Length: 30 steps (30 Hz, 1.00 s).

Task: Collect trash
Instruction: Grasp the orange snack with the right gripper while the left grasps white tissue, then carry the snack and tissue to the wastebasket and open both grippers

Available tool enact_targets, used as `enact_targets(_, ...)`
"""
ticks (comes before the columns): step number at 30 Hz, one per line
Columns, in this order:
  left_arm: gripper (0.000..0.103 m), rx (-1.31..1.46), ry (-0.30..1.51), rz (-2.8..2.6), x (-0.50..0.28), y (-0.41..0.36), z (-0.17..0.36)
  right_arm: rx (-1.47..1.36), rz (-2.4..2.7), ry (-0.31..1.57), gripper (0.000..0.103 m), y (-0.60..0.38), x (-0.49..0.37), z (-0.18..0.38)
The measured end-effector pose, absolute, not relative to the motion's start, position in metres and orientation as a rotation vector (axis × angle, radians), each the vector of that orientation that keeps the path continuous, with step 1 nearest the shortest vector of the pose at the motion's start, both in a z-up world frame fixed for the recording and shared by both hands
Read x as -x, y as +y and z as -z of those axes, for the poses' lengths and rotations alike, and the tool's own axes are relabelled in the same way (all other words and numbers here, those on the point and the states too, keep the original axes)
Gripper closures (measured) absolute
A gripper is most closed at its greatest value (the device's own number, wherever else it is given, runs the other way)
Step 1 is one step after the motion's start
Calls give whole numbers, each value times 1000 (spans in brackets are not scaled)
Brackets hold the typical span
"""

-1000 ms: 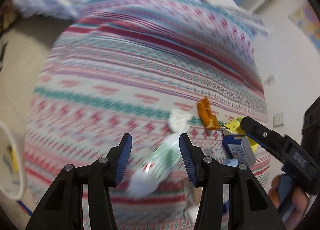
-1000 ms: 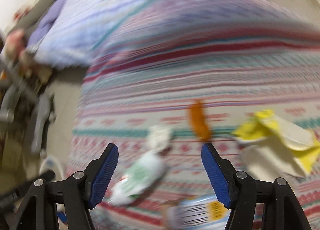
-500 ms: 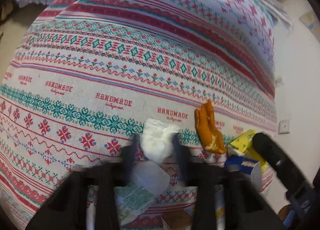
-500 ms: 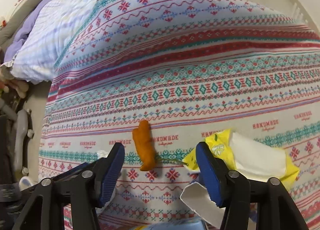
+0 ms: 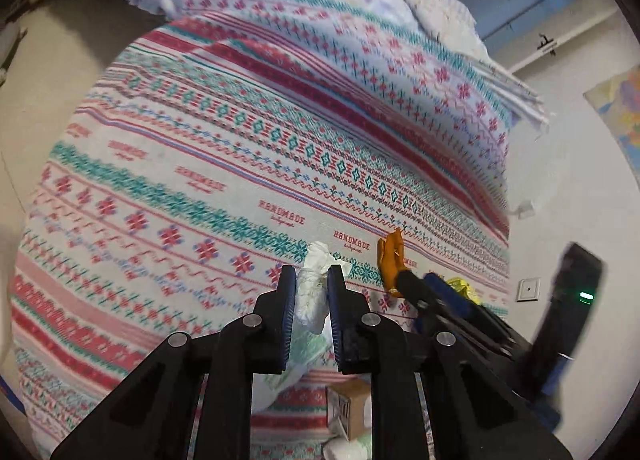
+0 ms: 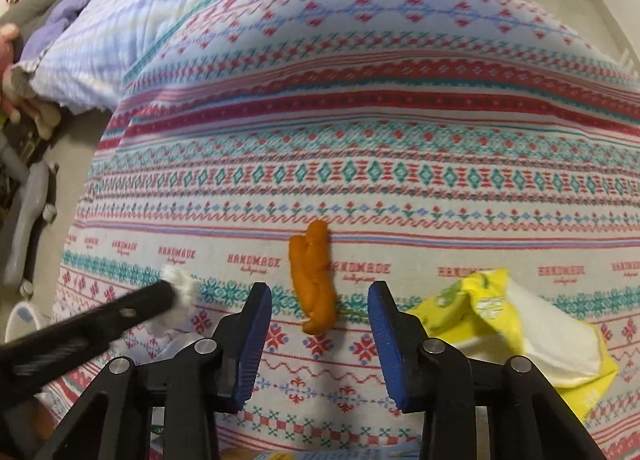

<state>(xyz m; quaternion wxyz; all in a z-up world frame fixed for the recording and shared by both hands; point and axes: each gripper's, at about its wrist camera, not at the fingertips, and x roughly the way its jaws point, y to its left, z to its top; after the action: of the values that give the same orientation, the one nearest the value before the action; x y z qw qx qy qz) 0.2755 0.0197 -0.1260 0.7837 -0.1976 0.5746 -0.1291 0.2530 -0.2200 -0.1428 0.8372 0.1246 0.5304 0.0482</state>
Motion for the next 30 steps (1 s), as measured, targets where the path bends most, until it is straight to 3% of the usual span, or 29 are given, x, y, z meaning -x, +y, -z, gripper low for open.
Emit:
enact_targets(9,86,391,1212,260,-245,39,97,-102,-103,1158,59,-194,-263,173)
enact_targets(10,86,390,1205,258,-247,41,98,-70,-101,1168,61,-191,-263,179)
enact_targets(11,86,381,1194,253,-245,47,94,-37,-92,1177,85,-188,-263,183)
enact_targets(12,86,369,1188,248,-247,42,92,-27,-91,1174,86,-189,-263,181)
enact_targets(17,86,346,1181,226,-239,66,85,-194,-140,1056,87,-204,-255,132)
enact_targets(30,86,421,1170,97,-217,190,71,-287,-257,1017,87,-166,-233,98)
